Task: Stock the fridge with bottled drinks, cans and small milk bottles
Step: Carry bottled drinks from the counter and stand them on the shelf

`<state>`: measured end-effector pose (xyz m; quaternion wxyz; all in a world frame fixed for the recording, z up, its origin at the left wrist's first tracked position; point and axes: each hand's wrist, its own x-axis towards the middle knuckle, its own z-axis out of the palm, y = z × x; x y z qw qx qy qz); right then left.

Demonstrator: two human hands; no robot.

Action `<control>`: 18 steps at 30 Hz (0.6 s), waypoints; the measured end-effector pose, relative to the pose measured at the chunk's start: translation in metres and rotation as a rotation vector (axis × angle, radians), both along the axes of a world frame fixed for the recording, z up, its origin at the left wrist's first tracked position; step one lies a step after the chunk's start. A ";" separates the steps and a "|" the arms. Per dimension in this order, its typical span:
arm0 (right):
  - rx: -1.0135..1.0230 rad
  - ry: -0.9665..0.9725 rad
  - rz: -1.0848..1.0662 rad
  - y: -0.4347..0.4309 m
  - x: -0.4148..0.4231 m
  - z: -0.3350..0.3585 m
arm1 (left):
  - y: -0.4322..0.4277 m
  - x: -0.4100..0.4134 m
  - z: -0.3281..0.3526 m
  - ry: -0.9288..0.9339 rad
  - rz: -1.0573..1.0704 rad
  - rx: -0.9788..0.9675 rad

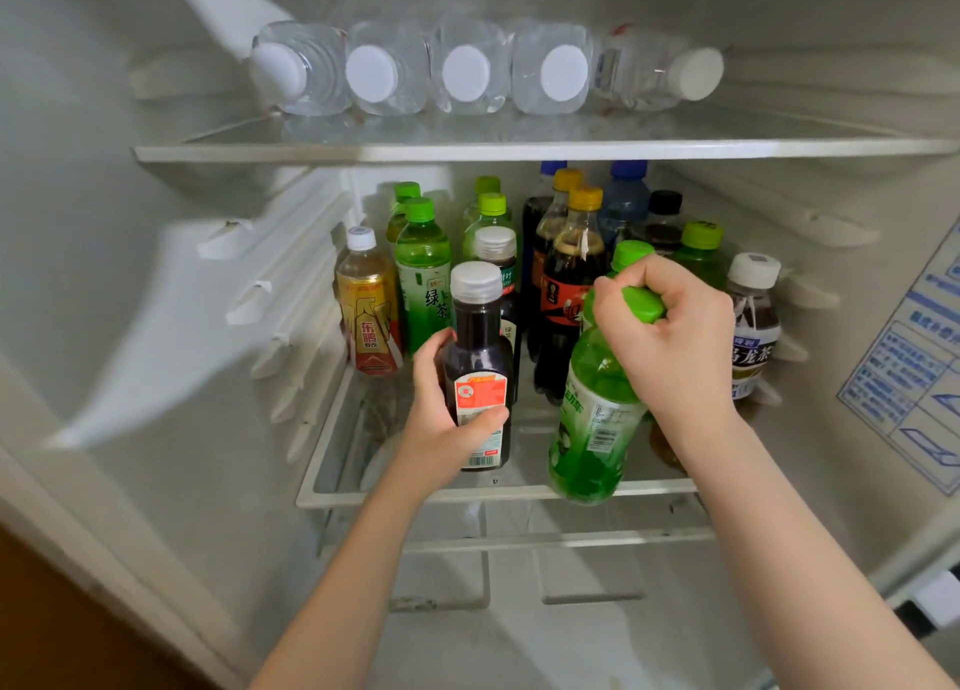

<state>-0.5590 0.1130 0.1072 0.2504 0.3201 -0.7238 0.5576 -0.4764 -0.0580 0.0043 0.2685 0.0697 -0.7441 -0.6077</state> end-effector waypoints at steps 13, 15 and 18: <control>-0.048 0.006 0.019 0.008 -0.005 0.000 | 0.005 -0.009 -0.010 0.117 0.061 0.088; -0.059 -0.002 -0.009 0.012 -0.009 -0.001 | 0.006 -0.005 -0.011 0.128 0.153 0.024; -0.079 -0.028 -0.038 0.018 -0.015 -0.001 | 0.008 -0.005 -0.011 0.130 0.356 -0.094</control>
